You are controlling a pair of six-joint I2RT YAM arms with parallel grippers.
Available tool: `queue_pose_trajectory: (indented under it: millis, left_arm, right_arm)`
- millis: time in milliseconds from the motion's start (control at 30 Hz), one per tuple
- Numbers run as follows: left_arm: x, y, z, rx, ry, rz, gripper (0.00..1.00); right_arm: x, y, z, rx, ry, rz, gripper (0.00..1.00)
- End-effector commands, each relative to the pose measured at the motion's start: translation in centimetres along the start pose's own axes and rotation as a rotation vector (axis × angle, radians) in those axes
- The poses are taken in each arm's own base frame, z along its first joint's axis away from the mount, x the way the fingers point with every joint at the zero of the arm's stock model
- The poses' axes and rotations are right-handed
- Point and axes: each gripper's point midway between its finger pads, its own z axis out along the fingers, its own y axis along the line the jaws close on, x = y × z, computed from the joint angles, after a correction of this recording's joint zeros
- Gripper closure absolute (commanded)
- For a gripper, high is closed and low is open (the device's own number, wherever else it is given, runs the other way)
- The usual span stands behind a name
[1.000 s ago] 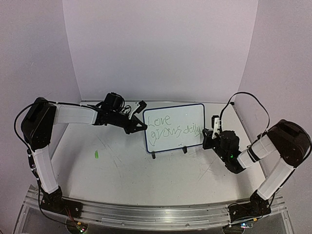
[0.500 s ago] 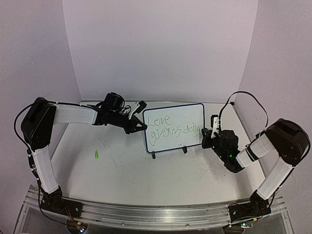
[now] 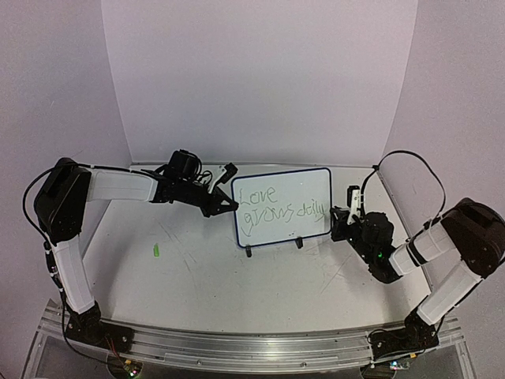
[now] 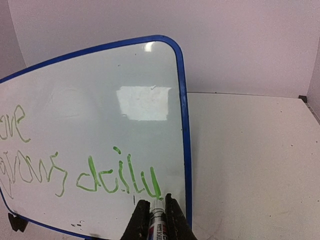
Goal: Write a sentence on the whiteboard
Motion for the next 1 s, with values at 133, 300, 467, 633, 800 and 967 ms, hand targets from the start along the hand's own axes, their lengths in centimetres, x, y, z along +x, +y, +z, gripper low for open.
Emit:
queue_pose_trajectory:
  millis: [133,300,467,633,800,967]
  left_arm:
    - [8.6,2.7,0.3,-0.140,0.275,-0.003,1.00]
    - [8.6,2.8,0.3,-0.142,0.277,-0.003,1.00]
    - [8.7,2.8,0.3,-0.142,0.278,-0.003,1.00]
    - [8.6,2.7,0.3,-0.141,0.276,-0.001,1.00]
    - [8.7,2.8,0.3,-0.144,0.279,-0.002,1.00]
    - [9.0,3.0,0.4,-0.155,0.289,-0.006,1.00]
  right_arm:
    - [-1.7,-0.8,-0.1,0.038,-0.051,0.030,1.00]
    - [-1.4,-0.7,0.5,0.041,-0.043,0.025,1.00]
    - [-0.8,-0.7,1.1,0.039,-0.027,0.024,1.00]
    - [-0.5,-0.6,1.8,0.044,-0.021,0.017,1.00]
    - [-0.5,-0.8,1.7,0.048,-0.028,0.013,1.00]
    - [-3.1,-0.3,-1.2,0.003,-0.064,0.048,1.00]
